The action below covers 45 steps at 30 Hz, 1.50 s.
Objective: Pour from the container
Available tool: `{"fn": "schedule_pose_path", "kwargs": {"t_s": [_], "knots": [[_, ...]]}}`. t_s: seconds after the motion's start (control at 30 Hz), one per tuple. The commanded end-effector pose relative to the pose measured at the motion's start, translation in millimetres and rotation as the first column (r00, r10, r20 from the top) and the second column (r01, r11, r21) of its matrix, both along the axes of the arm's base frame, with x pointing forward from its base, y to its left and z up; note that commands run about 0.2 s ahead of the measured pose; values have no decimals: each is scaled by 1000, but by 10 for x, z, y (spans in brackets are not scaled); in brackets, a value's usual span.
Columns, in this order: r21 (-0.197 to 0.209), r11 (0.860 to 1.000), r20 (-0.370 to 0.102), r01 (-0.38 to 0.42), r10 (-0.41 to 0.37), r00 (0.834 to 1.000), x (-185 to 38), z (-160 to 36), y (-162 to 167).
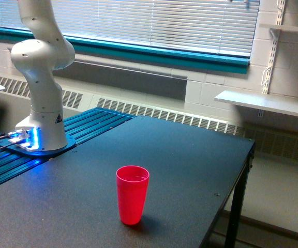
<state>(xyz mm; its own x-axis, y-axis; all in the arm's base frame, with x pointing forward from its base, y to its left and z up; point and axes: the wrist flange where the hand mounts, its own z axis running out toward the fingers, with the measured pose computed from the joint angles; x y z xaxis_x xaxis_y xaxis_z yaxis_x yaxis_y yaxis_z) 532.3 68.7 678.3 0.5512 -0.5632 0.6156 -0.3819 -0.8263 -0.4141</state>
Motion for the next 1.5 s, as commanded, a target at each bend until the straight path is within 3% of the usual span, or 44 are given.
{"fn": "schedule_pose_path", "kwargs": {"t_s": [0.03, 0.27, 0.73, 1.07, 1.5], "knots": [[45, 993, -2, 107, -107, 994, -132, -70, -257], [77, 982, -11, 173, -173, 985, -342, -212, -507], [135, 943, -62, 304, -299, 952, -742, -589, -1016], [181, 897, -108, 402, -388, 915, -1034, -903, -1463], [223, 828, -188, 515, -481, 856, -1404, -1324, -2077]]}}
